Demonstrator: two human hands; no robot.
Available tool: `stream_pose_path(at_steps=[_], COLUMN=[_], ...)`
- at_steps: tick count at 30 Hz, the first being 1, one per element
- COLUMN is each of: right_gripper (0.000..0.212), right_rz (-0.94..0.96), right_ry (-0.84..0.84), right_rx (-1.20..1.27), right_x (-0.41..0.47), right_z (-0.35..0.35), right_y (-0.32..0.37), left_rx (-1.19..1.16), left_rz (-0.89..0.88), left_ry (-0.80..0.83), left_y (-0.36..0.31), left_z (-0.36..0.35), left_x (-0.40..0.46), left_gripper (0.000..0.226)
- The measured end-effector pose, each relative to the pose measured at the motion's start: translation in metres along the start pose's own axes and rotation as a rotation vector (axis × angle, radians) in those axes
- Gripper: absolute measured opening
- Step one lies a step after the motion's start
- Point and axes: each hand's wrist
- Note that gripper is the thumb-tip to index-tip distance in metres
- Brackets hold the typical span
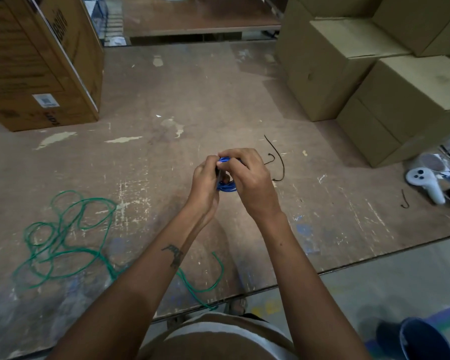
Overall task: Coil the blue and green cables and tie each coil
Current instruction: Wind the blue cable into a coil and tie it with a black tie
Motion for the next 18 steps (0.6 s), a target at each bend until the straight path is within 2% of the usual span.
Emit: stream_pose_path(at_steps=[5,10,13,16,18], right_gripper=[0.013,0.012,0.01,0.005,0.004], right_rz=[0.06,0.039,-0.141,-0.414,-0.563], right_ry=[-0.022,-0.121,-0.112,-0.1,-0.1], right_rx=[-0.137,-0.054,0.127,0.422,0.547], right_x=[-0.012,-0.006,-0.004,-0.007,-0.007], right_z=[-0.005,-0.01,-0.011,-0.016,-0.018], right_y=[-0.005,-0.002,0.004,0.017,0.024], left_rx=[0.1,-0.088,-0.082,0.092,0.225], left_rz=[0.139,0.16,0.089,-0.078,-0.182], left_ry=[0.228,0.182,0.099,-0.014,-0.031], left_y=[-0.018,-0.014,-0.005,-0.001,-0.002], left_z=[0.015,0.015,0.02,0.027,0.031], left_x=[-0.005,0.001,0.008,0.009,0.004], left_gripper=[0.032,0.029,0.022,0.024,0.022])
Point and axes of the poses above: each hand's wrist, its own x-axis towards the middle knuckle, its own z-axis out of the back of the hand, y = z × x, and after that the axes turned 2 degrees about y, right-handed
